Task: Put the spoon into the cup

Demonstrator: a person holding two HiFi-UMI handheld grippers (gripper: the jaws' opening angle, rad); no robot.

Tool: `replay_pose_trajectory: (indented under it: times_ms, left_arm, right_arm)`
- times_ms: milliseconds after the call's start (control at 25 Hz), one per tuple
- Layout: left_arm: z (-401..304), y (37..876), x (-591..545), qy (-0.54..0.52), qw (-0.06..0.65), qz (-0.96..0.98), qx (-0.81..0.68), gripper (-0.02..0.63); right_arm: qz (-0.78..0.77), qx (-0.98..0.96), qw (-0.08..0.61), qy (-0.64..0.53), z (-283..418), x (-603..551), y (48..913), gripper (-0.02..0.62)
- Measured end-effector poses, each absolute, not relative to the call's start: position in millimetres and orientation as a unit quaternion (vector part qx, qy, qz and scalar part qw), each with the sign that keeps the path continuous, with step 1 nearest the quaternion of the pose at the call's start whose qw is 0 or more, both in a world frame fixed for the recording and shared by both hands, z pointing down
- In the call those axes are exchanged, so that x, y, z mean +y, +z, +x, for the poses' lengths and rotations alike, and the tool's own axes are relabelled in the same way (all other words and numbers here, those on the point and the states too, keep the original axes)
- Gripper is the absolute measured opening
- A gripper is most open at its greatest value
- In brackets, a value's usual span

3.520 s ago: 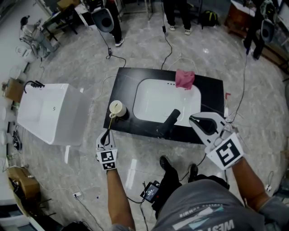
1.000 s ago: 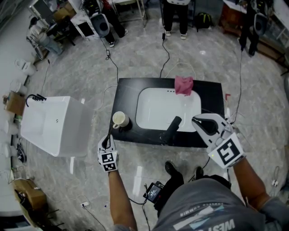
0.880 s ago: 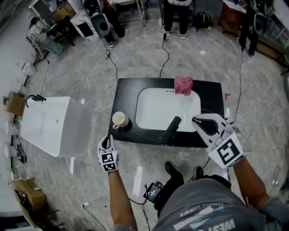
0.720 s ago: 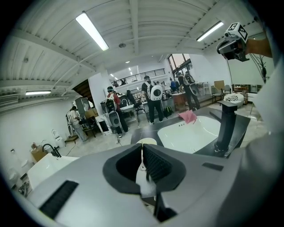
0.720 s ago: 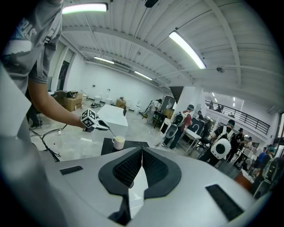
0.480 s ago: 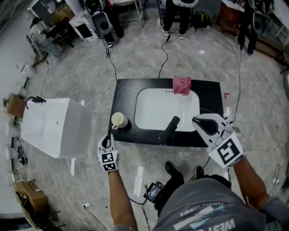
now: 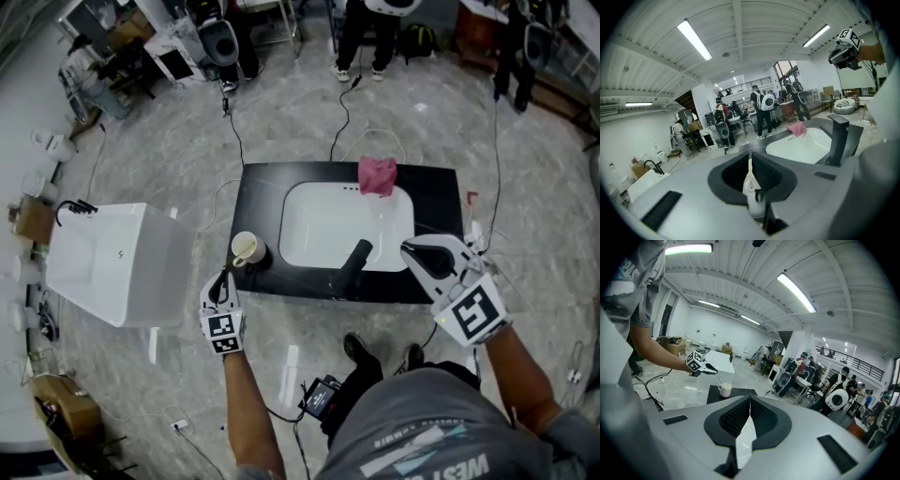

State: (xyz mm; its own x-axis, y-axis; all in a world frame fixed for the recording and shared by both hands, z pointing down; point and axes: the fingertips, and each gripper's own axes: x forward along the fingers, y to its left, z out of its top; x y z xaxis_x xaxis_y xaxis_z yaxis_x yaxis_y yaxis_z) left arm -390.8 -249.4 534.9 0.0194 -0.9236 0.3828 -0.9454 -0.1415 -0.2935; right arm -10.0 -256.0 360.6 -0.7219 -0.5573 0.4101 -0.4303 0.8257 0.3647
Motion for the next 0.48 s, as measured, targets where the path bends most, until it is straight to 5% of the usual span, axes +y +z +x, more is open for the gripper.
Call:
replay_pose_trajectory:
  times_ms: [480]
  left_arm:
    - [-372, 458, -234, 0.232, -0.045, 0.709, -0.664, 0.023]
  right_arm:
    - [0.254, -0.928, 0.24, -0.129, -3, -245, 348, 0.031]
